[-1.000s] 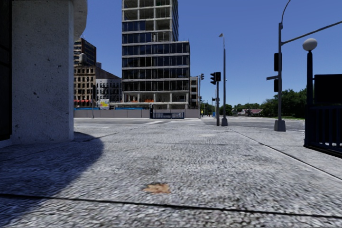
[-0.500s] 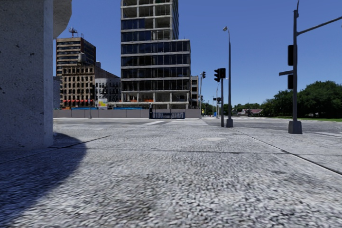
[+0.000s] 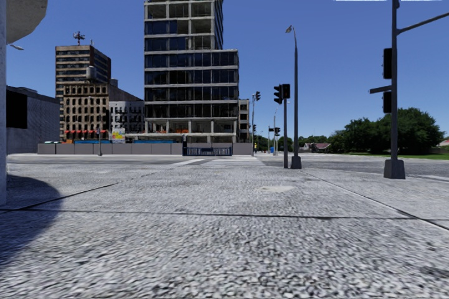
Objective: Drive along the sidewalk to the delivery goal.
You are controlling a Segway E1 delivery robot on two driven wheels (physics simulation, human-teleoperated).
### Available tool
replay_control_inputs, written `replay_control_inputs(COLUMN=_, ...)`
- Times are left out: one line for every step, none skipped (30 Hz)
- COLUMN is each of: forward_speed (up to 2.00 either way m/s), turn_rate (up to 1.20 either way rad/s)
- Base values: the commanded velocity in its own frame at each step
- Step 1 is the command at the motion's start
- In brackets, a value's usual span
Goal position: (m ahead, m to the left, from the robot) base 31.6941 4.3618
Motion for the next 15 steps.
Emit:
replay_control_inputs(forward_speed=2.0, turn_rate=-0.28)
replay_control_inputs(forward_speed=2.0, turn_rate=-0.28)
replay_control_inputs(forward_speed=2.0, turn_rate=-0.28)
replay_control_inputs(forward_speed=2.0, turn_rate=-0.28)
replay_control_inputs(forward_speed=2.0, turn_rate=-0.28)
replay_control_inputs(forward_speed=2.0, turn_rate=-0.28)
replay_control_inputs(forward_speed=2.0, turn_rate=-0.28)
replay_control_inputs(forward_speed=2.0, turn_rate=-0.28)
replay_control_inputs(forward_speed=2.0, turn_rate=-0.28)
replay_control_inputs(forward_speed=2.0, turn_rate=-0.28)
replay_control_inputs(forward_speed=2.0, turn_rate=-0.28)
replay_control_inputs(forward_speed=2.0, turn_rate=-0.28)
replay_control_inputs(forward_speed=2.0, turn_rate=-0.28)
replay_control_inputs(forward_speed=2.0, turn_rate=-0.28)
replay_control_inputs(forward_speed=2.0, turn_rate=-0.28)
